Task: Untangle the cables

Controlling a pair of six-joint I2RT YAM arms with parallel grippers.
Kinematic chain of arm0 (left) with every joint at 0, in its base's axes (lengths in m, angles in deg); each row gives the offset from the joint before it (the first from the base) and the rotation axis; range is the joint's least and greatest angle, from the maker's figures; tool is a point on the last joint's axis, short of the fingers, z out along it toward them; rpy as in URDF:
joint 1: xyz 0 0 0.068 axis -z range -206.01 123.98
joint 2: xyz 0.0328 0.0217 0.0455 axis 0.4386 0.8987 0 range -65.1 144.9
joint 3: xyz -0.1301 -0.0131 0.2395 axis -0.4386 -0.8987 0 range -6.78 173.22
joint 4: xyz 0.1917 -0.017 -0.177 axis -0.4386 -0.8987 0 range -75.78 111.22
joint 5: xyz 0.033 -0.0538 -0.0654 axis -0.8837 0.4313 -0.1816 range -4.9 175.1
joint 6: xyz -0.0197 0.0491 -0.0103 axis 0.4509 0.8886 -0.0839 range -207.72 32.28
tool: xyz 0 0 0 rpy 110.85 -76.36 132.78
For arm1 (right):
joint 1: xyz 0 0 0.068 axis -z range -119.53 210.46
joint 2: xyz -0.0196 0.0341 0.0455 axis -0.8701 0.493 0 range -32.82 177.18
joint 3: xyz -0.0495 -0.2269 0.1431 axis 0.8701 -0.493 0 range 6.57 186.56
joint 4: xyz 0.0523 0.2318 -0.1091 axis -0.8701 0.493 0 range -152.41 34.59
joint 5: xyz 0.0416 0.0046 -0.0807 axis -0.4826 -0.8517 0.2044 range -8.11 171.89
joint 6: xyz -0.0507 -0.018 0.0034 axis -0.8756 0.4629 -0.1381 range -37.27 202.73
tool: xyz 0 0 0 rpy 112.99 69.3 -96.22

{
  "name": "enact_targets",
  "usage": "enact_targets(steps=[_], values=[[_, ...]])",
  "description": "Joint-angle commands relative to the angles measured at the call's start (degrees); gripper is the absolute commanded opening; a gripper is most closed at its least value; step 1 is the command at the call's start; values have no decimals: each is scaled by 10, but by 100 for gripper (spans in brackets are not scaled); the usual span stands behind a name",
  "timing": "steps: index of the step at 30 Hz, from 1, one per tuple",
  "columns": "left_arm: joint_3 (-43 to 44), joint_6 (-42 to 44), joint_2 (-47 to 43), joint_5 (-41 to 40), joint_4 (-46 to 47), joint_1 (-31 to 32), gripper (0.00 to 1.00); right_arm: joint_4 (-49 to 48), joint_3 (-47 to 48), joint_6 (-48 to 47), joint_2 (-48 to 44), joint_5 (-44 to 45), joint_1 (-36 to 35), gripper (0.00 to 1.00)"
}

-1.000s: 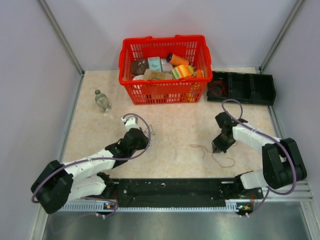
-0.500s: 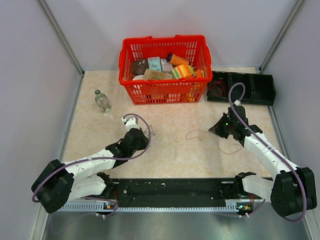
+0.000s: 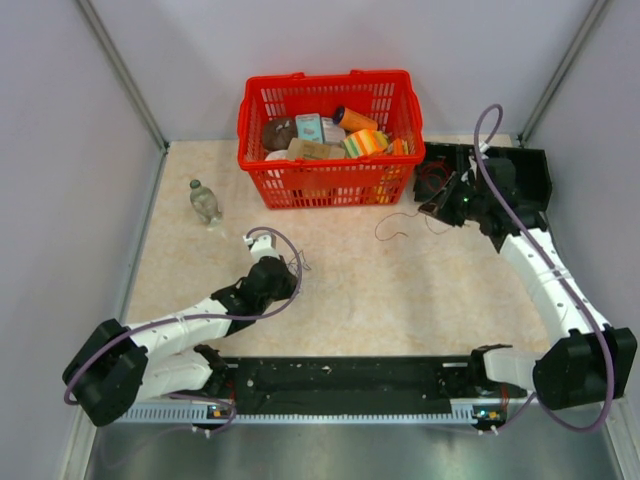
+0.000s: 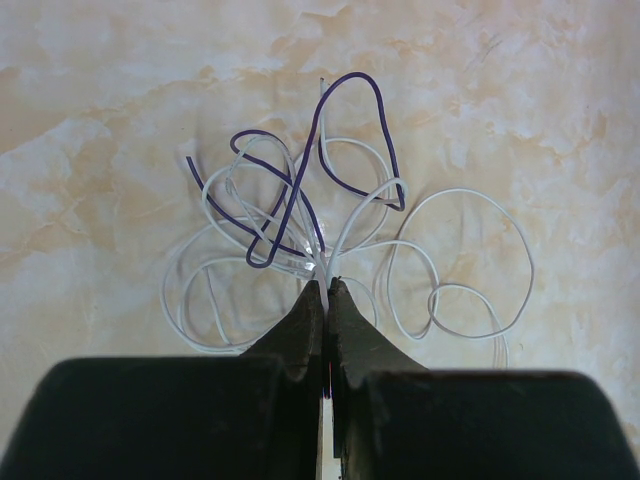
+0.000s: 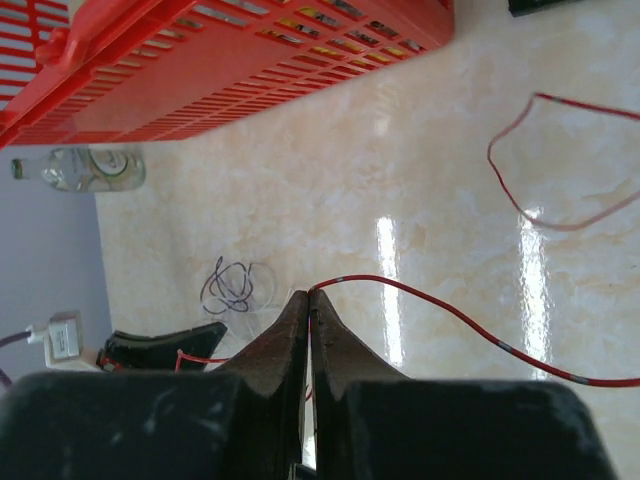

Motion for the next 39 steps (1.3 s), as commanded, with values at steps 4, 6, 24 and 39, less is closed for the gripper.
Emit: enact_targets(steps=[4, 6, 24, 39], values=[[1, 8, -13, 1, 26, -1, 0, 5, 101, -73, 31, -122, 61, 0], [1, 8, -13, 1, 26, -1, 0, -28, 120, -52, 61, -213, 85, 0], [3, 9, -9, 1, 29, -1, 0, -371, 254, 194, 307, -395, 181, 0], [5, 8, -6, 1, 25, -1, 0, -420, 398, 243, 495, -354, 197, 0]])
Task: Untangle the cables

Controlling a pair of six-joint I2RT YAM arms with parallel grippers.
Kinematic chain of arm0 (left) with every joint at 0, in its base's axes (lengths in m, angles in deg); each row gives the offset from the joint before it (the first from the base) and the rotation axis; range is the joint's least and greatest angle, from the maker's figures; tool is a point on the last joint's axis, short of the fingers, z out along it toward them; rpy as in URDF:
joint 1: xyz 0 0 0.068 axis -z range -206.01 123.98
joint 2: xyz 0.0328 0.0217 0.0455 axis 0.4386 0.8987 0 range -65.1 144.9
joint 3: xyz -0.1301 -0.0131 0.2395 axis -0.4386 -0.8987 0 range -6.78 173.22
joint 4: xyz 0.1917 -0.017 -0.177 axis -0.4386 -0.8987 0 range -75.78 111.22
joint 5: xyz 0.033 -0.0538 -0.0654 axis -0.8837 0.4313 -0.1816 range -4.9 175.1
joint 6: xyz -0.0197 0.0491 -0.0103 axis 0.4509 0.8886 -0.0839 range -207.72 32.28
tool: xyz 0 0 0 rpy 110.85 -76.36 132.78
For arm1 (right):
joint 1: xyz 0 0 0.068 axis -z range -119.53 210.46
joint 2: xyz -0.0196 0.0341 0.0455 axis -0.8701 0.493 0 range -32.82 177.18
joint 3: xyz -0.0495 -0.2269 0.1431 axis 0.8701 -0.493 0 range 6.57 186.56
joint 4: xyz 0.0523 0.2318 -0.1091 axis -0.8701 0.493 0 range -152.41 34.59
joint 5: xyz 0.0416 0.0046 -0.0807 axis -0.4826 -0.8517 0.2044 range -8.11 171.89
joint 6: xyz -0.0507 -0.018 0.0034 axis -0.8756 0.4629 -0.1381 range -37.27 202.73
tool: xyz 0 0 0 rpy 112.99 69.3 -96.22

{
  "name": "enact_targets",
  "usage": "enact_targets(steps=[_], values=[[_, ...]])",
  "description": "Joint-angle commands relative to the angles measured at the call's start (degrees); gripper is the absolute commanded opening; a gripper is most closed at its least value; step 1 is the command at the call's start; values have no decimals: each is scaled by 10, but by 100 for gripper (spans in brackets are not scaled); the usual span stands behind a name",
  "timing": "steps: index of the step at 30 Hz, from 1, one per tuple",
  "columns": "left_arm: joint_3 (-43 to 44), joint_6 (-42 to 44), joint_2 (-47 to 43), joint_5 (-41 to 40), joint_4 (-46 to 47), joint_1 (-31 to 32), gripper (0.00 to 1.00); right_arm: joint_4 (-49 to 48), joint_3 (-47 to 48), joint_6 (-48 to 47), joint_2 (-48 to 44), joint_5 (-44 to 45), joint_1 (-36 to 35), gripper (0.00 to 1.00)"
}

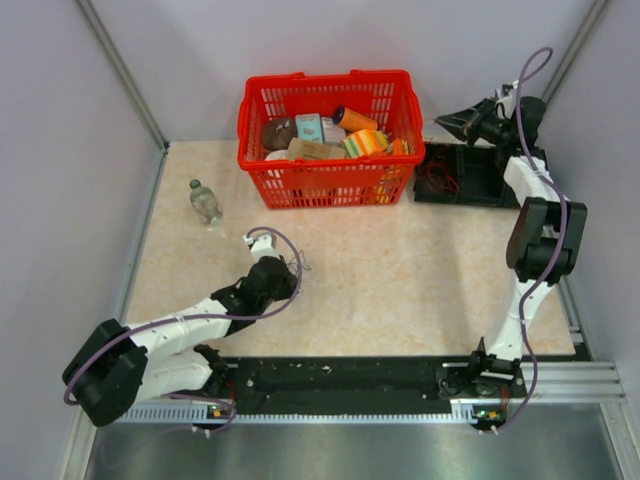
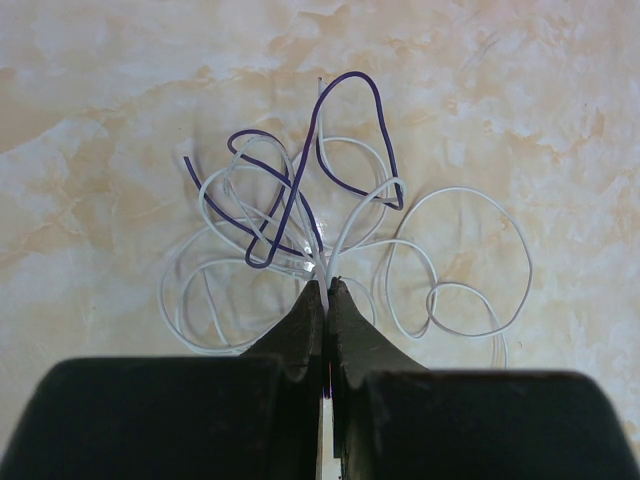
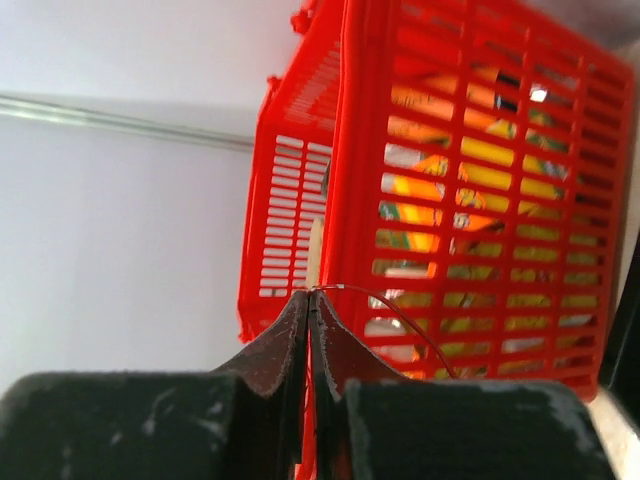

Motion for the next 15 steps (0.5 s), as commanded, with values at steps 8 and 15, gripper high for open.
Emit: enact_targets(steps=[8, 15], values=[[6, 6, -4, -2, 24, -1, 0, 159, 108, -193, 73, 62, 16, 0], [12, 9, 3, 1, 22, 0, 0, 288, 94, -313, 68, 142, 15, 0]])
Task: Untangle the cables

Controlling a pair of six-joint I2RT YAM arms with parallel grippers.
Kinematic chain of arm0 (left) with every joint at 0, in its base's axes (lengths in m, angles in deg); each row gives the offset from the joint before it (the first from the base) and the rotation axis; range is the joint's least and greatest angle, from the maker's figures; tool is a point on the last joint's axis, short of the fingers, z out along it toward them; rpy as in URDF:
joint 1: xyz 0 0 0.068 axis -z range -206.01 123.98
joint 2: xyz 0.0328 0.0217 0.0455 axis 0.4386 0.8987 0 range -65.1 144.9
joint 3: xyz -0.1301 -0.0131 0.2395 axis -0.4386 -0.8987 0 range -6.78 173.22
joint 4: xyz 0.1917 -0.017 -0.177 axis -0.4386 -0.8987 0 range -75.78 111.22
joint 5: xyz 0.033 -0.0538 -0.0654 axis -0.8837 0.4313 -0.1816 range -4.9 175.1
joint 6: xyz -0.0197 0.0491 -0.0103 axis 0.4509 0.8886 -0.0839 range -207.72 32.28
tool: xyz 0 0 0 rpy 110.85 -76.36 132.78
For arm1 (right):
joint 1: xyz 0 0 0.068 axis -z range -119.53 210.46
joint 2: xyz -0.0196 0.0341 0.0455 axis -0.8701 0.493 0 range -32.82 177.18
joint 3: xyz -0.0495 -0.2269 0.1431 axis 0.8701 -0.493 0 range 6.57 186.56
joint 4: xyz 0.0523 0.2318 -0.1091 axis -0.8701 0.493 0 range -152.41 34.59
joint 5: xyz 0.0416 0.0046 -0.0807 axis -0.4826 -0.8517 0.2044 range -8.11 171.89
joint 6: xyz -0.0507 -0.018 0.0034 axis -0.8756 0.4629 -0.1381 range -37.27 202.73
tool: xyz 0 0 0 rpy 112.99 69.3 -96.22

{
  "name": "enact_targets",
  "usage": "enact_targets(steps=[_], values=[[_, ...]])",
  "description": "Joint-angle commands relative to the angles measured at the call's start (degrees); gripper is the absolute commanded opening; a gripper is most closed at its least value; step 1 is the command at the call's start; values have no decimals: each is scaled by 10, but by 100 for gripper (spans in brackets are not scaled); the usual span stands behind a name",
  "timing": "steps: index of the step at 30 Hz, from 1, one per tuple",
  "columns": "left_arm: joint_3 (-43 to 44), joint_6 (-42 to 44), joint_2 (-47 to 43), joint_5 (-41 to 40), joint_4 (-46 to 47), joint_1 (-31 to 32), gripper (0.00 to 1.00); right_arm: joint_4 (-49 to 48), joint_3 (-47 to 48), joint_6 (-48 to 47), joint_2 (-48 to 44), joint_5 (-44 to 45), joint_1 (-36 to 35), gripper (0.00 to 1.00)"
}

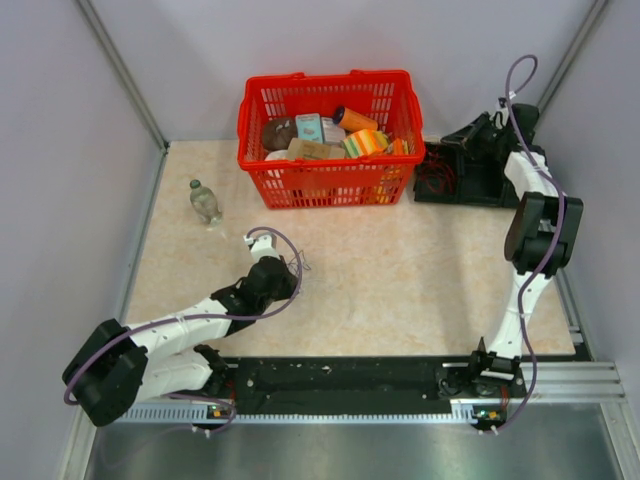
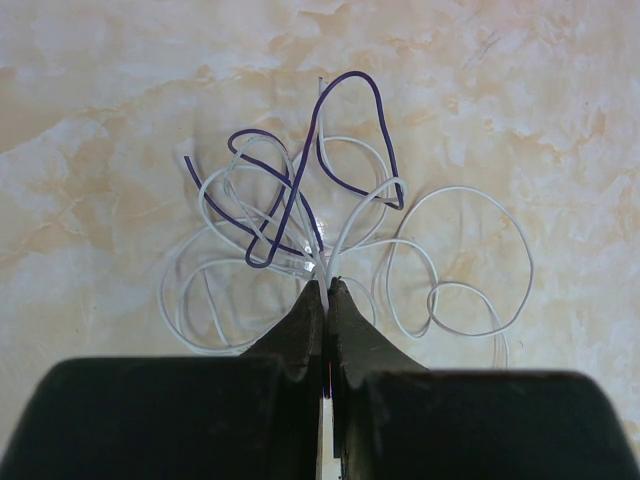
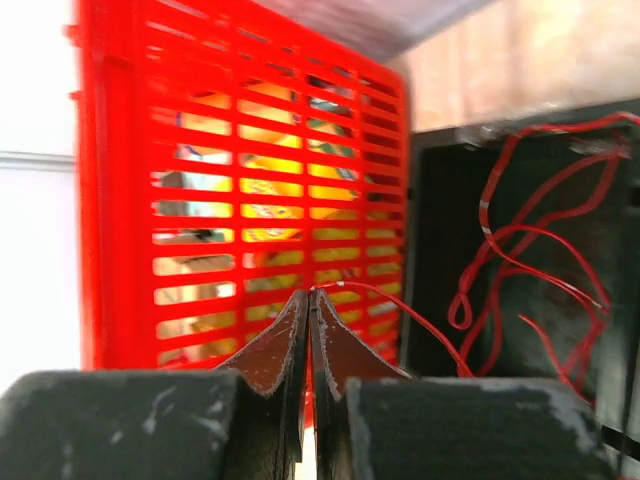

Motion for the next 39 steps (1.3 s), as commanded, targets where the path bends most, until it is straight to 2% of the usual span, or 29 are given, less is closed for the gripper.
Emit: enact_targets(steps=[1, 7, 18, 21, 22, 23, 25, 27, 32, 39], values=[[13, 9, 5, 2, 21, -1, 0, 105, 8, -117, -4, 81, 3, 0], [16, 8, 7, 0, 20, -2, 0, 184, 8, -219, -36, 244, -30, 0], [17, 8, 8, -1, 17, -1, 0, 208, 40, -317, -6, 477, -140, 0], [17, 7, 8, 0, 17, -1, 0, 219, 44, -287, 10, 475, -135, 0], [16, 6, 7, 0, 17, -1, 0, 219, 39, -279, 10, 448, -132, 1], [16, 6, 7, 0, 17, -1, 0, 218, 39, -269, 9, 415, -126, 4], [16, 8, 8, -1, 18, -1, 0, 219, 38, -258, 1, 365, -121, 20], [18, 7, 12, 0, 17, -1, 0, 234, 49, -257, -10, 340, -118, 28], [19, 7, 12, 0, 15, -1, 0, 269, 47, -236, -62, 314, -107, 39], [16, 7, 7, 1, 16, -1, 0, 282, -38, -234, -143, 301, -104, 52]])
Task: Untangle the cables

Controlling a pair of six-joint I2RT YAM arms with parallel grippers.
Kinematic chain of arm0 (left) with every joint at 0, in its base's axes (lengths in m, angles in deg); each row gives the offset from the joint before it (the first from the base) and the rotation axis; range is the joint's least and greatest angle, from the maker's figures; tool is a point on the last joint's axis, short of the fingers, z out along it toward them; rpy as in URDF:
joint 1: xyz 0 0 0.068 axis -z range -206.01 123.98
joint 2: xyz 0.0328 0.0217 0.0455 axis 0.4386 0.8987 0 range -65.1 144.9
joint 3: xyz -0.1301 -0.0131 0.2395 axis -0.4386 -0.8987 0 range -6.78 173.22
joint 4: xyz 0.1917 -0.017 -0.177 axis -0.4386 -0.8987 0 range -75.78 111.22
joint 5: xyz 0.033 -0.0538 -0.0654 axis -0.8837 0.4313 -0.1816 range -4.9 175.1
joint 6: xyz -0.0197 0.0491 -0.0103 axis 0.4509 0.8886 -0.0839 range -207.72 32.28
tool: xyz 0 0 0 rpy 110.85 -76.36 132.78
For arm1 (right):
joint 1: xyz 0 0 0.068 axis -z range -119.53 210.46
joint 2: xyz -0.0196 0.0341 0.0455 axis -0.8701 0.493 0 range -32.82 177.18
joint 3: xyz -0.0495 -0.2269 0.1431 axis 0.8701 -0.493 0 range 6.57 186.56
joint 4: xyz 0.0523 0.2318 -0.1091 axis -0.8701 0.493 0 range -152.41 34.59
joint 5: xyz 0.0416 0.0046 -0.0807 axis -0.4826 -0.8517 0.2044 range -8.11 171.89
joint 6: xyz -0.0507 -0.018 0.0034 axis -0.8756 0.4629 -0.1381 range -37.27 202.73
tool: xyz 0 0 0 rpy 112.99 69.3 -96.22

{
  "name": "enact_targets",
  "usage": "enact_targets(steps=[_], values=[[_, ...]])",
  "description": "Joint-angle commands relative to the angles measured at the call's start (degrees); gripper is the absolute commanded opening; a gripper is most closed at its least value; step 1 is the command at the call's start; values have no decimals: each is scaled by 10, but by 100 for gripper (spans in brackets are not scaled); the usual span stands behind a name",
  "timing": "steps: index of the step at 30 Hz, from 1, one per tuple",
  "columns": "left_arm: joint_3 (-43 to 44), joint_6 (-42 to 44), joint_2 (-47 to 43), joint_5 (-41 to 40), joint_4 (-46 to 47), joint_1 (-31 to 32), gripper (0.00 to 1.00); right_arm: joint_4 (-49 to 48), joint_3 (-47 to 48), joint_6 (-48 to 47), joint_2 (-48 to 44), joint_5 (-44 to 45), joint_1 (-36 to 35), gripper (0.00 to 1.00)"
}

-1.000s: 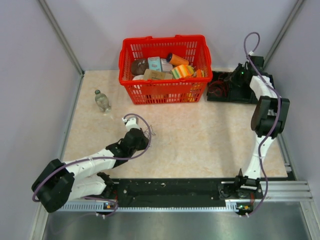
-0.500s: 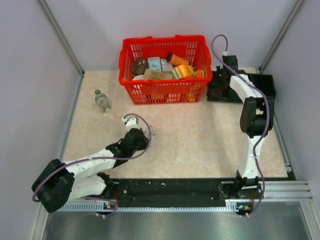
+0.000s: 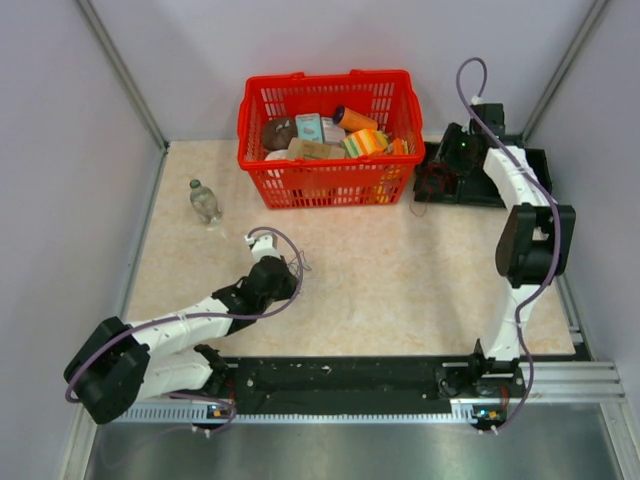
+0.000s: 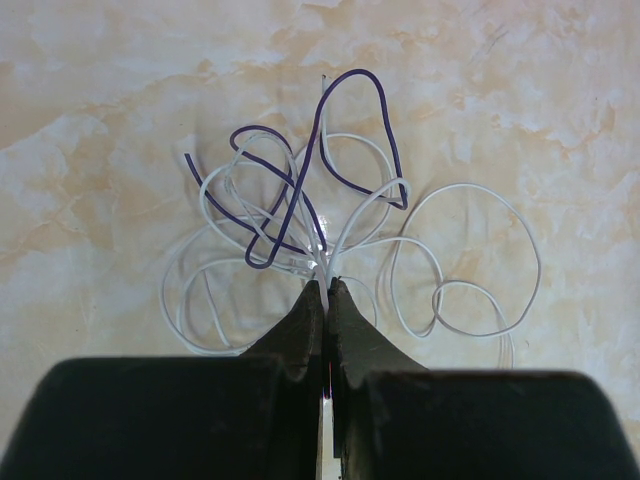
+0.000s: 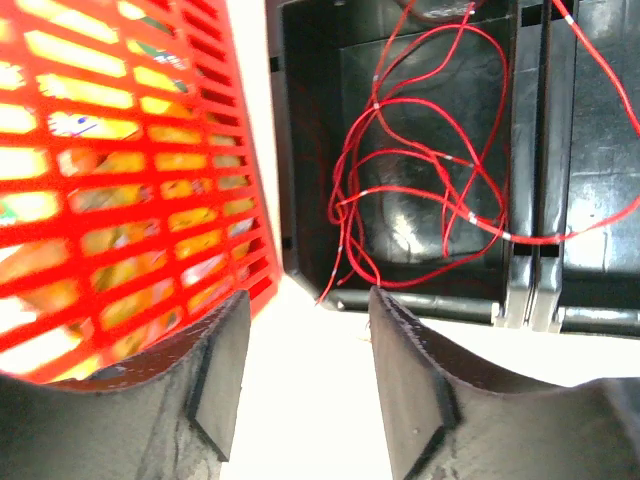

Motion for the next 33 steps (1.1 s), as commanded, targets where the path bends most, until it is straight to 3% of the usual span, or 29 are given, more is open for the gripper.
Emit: enact_targets(steps=[1, 11, 20, 25, 28, 33], values=[[14, 5, -3, -1, 17, -1, 0, -5, -63, -2, -89, -12, -3, 53], [13, 5, -4, 1, 18, -1, 0, -227, -305, 26, -147, -53, -6, 49], [17, 7, 3, 3, 18, 0, 0, -301, -320, -7, -86, -68, -8, 46], [17, 7, 4, 1, 18, -1, 0, -290, -294, -9, -50, -60, -15, 42], [17, 6, 4, 1, 18, -1, 0, -282, -283, -7, -42, -55, -17, 35], [16, 7, 3, 2, 18, -1, 0, -269, -288, -2, -66, -48, -17, 8]])
